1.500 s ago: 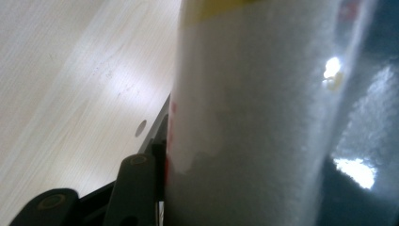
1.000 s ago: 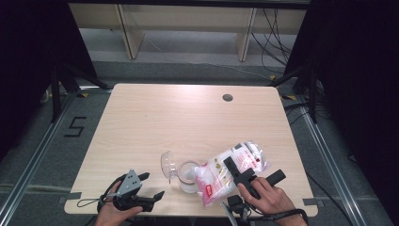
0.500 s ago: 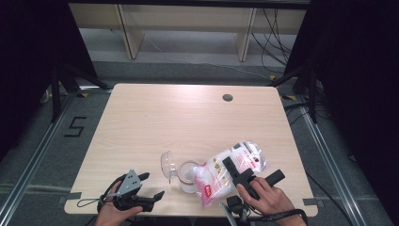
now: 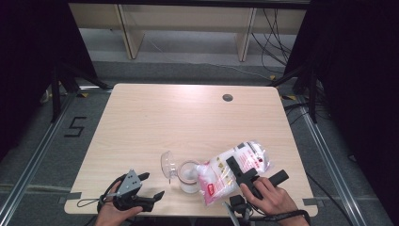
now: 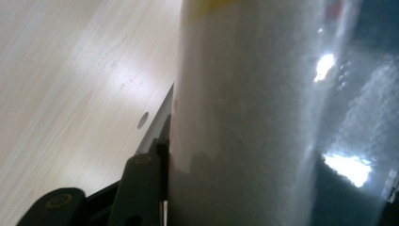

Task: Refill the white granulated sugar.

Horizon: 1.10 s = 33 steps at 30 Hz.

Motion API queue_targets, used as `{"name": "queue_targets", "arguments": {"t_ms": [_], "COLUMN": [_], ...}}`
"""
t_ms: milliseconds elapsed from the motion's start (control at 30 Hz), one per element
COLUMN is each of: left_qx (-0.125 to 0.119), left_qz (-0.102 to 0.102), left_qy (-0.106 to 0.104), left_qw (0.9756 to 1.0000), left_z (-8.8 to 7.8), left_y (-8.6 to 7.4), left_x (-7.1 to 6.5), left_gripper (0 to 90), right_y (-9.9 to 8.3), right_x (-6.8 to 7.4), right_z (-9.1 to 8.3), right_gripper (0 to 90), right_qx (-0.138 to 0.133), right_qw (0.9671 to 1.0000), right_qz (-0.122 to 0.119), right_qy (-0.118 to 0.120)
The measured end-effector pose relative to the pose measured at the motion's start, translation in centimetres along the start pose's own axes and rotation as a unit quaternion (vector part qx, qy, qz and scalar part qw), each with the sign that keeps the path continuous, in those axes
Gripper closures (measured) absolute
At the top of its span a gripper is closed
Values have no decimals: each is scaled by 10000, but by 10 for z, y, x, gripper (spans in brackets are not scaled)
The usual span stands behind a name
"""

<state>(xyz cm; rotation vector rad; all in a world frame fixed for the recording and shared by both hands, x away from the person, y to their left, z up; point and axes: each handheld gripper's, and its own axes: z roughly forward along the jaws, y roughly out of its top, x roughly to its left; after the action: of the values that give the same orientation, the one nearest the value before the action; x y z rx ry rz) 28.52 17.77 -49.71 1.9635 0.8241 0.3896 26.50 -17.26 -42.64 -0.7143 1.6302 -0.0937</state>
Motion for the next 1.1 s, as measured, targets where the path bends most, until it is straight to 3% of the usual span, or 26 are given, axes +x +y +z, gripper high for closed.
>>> {"name": "queue_targets", "arguments": {"t_ms": [67,100,267,300,333,433,500,567,700,867,900,967,1000,1033,1067,1100], "left_qx": [26,23,21,21,20,17,18,20,6,17,17,15,14,18,8,9], "left_qz": [10,13,6,3,9,2,-26,18,1,-1,-2,7,5,10,15,20], "left_qy": [22,19,20,20,19,19,21,22,-3,18,16,13,13,12,-6,-7], "left_qw": [10000,10000,10000,10000,10000,10000,10000,10000,10000,10000,10000,10000,10000,10000,10000,10000], "left_z": [0,0,0,0,0,0,0,0,0,0,0,0,0,0,1,1], "left_y": [0,0,0,0,0,0,0,0,0,0,0,0,0,0,0,0], "left_x": [0,0,0,0,0,0,0,0,0,0,0,0,0,0,0,0], "left_gripper": [162,162,162,162,162,162,162,162,162,162,162,162,162,162,162,162], "right_y": [2,3,7,7,7,4,2,0,3,7,6,6,4,3,2,1], "right_x": [2,1,1,-1,0,-1,1,1,4,0,-2,0,-2,0,-1,0], "right_z": [-2,-1,3,5,5,6,4,3,-1,4,5,5,6,4,4,3], "right_gripper": [596,597,598,598,599,600,600,601,602,603,604,605,605,605,605,606], "right_qx": [18,-36,-108,-158,-88,-92,-4,-21,-26,-147,-177,-84,-153,-51,-100,-34], "right_qw": [9999,10000,9999,9999,9999,10000,9998,10000,9998,9998,9998,9998,9999,9999,9999,10000], "right_qz": [121,4,104,-13,132,-3,176,-2,188,105,-5,184,-20,150,0,92], "right_qy": [38,4,21,9,43,23,75,24,55,51,5,22,-10,29,-7,-2]}}
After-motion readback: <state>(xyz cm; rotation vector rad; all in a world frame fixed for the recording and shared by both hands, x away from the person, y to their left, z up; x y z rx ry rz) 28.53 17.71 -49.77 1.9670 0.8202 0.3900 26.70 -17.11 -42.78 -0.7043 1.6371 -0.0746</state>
